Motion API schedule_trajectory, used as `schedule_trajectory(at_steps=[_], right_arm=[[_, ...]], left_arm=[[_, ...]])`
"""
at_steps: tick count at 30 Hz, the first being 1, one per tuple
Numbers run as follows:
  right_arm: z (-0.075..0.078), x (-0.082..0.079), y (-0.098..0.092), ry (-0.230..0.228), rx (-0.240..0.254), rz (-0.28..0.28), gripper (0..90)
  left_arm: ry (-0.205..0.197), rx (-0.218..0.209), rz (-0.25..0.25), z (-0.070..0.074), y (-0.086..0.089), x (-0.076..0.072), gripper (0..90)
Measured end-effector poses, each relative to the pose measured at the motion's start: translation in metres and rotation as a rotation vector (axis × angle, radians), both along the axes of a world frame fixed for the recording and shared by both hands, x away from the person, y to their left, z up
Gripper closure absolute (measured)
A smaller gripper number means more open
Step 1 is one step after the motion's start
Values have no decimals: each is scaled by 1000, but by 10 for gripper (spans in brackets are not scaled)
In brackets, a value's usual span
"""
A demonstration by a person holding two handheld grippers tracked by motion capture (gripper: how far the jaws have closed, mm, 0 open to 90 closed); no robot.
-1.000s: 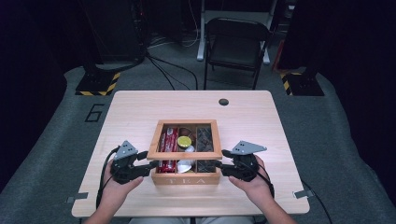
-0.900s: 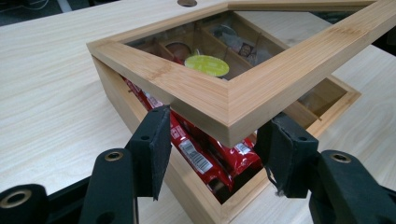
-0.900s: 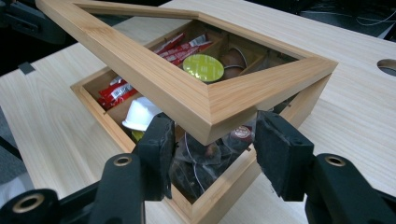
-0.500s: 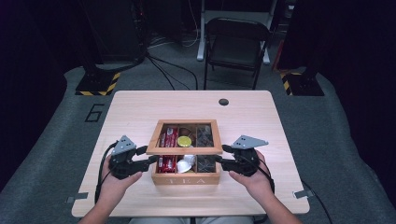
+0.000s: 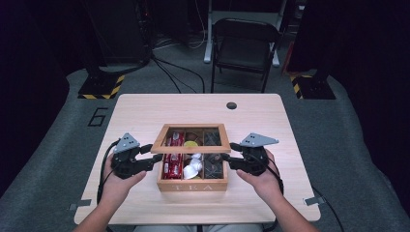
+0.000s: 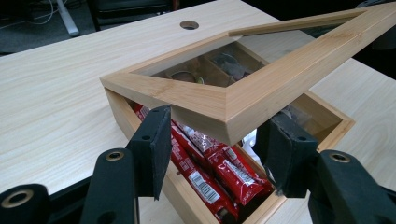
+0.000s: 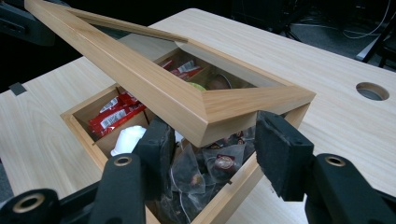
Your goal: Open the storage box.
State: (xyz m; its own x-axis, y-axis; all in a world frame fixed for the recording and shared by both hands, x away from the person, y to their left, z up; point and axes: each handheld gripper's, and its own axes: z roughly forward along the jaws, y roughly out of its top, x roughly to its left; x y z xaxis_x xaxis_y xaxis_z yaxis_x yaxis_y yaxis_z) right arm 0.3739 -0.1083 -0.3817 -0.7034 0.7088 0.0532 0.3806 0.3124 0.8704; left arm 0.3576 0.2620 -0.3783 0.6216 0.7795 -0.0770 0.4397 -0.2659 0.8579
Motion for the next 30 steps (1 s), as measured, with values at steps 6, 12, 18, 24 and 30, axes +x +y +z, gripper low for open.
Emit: schedule_trajectory(at_steps=[6,12,18,24,30], right_arm=[[5,3,1,-10,-11,2,484],[10,7,2,-11,-7,-1,483],[15,13,3,-19,-5,-4,484],[18,16,4,-23,-13,-6,483],[22,20,5,-15,-9,-10,483]], left_arm=[[2,-7,-3,4,1,3,463],[-11,2,-3,11,1,7,469],[-16,0,-1,16,0,11,473],[-19,2,0,19,0,13,473],[-17,0,-6,24,0,17,473]])
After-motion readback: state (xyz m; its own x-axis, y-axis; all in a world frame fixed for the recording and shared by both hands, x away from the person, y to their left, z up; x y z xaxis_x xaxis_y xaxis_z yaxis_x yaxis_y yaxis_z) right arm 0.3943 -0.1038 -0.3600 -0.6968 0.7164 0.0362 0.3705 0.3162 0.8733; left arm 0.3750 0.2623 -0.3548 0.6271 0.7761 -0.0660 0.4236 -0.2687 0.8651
